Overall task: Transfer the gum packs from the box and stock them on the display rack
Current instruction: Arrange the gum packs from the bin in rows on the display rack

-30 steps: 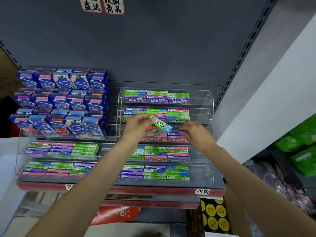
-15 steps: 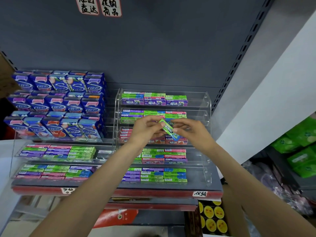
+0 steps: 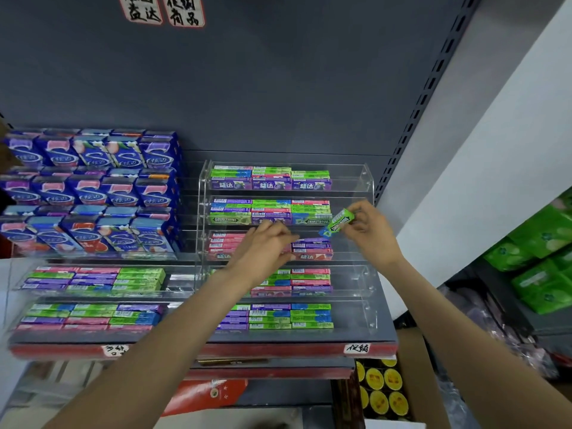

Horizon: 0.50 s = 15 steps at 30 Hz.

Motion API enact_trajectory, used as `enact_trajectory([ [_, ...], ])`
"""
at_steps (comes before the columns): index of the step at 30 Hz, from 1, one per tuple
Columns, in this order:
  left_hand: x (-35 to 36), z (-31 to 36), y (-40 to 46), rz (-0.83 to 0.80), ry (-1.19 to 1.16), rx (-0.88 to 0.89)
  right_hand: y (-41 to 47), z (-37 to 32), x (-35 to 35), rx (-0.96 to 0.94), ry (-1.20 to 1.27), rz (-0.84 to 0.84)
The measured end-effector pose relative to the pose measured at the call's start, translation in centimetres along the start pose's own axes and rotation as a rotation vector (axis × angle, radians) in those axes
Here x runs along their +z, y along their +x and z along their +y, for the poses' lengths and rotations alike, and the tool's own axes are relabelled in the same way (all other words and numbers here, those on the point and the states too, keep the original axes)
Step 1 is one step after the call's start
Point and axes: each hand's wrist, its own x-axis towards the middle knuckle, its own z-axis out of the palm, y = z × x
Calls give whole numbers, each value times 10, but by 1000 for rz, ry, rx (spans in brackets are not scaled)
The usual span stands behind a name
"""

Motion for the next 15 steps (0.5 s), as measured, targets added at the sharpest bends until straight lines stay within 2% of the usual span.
enact_trajectory([
  [4, 2, 0, 3, -42, 111, 20, -1, 5, 7, -2, -55, 50],
  [8, 3, -3, 3, -21, 119, 25, -1, 7, 10, 3, -106, 46],
  [15, 3, -6, 4, -49, 91, 55, -2, 12, 18, -152, -521, 76],
])
